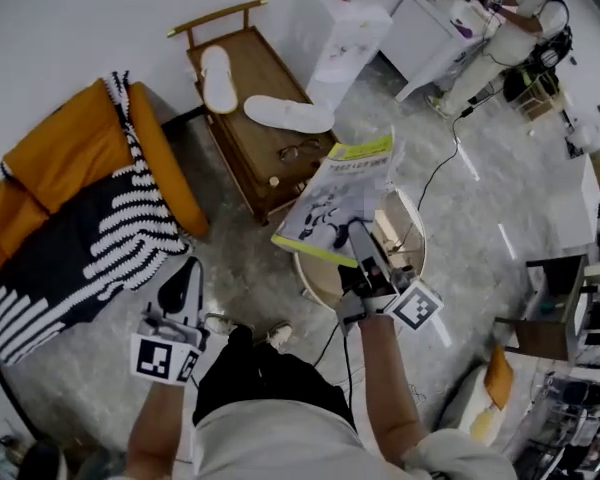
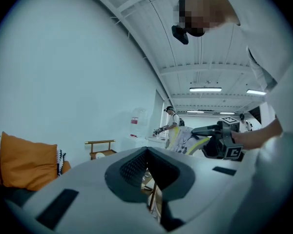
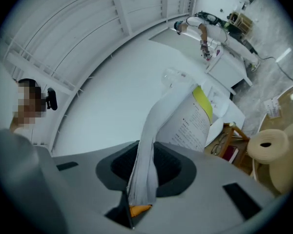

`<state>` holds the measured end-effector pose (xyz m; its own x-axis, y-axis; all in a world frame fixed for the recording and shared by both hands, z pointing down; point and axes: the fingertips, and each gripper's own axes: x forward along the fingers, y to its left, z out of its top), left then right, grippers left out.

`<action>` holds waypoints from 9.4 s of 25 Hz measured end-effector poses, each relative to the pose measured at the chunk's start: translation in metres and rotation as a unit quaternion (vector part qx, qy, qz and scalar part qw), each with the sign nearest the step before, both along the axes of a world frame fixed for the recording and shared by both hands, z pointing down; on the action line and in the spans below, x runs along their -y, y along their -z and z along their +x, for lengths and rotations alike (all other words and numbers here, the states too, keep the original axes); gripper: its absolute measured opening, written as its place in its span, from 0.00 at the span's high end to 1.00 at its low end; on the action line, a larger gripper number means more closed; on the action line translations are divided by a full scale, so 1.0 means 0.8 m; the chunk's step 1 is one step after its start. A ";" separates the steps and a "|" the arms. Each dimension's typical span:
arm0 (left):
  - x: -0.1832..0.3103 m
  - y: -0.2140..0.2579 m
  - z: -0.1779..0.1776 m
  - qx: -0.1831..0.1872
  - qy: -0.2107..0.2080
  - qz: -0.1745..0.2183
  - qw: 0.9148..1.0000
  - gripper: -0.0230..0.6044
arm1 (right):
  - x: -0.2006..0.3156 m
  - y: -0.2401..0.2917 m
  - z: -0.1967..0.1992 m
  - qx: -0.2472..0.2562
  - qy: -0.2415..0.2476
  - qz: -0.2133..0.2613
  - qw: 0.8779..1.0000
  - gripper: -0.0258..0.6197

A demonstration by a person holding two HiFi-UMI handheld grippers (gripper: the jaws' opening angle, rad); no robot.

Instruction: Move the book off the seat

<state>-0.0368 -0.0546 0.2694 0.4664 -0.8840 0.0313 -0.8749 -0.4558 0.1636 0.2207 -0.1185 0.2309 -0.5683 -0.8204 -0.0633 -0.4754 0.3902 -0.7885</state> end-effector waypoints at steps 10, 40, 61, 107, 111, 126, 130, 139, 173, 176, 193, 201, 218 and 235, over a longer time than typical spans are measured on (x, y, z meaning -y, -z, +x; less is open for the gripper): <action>-0.037 0.047 0.191 0.040 -0.113 0.027 0.992 0.94 | -0.124 -0.025 0.191 0.008 -0.085 -0.024 0.996 0.81; 0.005 0.015 0.394 0.018 -0.407 0.016 0.913 0.94 | -0.282 -0.078 0.272 0.024 -0.358 -0.071 0.931 0.81; 0.001 -0.133 0.454 0.042 -0.416 -0.037 0.908 0.94 | -0.244 -0.249 0.324 0.003 -0.343 -0.127 0.931 0.81; -0.029 -0.275 0.479 0.093 -0.362 -0.103 0.922 0.94 | -0.187 -0.630 0.359 -0.044 -0.232 -0.353 0.905 0.80; -0.037 -0.278 0.481 0.090 -0.366 -0.106 0.920 0.94 | -0.224 -0.662 0.373 -0.053 -0.249 -0.400 0.880 0.80; -0.049 -0.259 0.486 0.089 -0.374 -0.092 0.919 0.94 | -0.283 -0.681 0.386 -0.123 -0.250 -0.454 0.847 0.70; -0.053 -0.252 0.481 0.087 -0.374 -0.087 0.919 0.94 | -0.282 -0.670 0.385 -0.126 -0.256 -0.448 0.847 0.72; -0.057 -0.212 0.464 0.091 -0.371 -0.073 0.921 0.94 | -0.295 -0.623 0.379 -0.132 -0.277 -0.438 0.845 0.92; -0.023 0.060 0.419 0.019 -0.368 0.047 0.928 0.94 | -0.225 -0.131 0.379 -0.273 -0.328 -0.154 0.891 0.93; -0.014 0.077 0.413 0.010 -0.364 0.053 0.930 0.94 | -0.223 -0.085 0.375 -0.287 -0.328 -0.122 0.892 0.93; 0.015 0.152 0.379 0.005 -0.339 0.113 0.934 0.94 | -0.265 0.095 0.367 -0.372 -0.356 0.023 0.857 0.93; 0.028 0.148 0.361 0.000 -0.308 0.105 0.946 0.94 | -0.320 0.112 0.363 -0.418 -0.405 0.023 0.813 0.93; 0.016 0.140 0.344 -0.004 -0.292 0.093 0.952 0.94 | -0.349 0.128 0.352 -0.423 -0.448 0.037 0.786 0.93; 0.017 0.149 0.330 -0.015 -0.301 0.098 0.948 0.94 | -0.331 0.140 0.329 -0.423 -0.448 0.044 0.786 0.93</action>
<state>0.2272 -0.0681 0.1504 0.8869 -0.4438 -0.1282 -0.4418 -0.8960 0.0452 0.4842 0.1464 0.1191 0.3662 -0.9291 -0.0524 -0.9305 -0.3650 -0.0306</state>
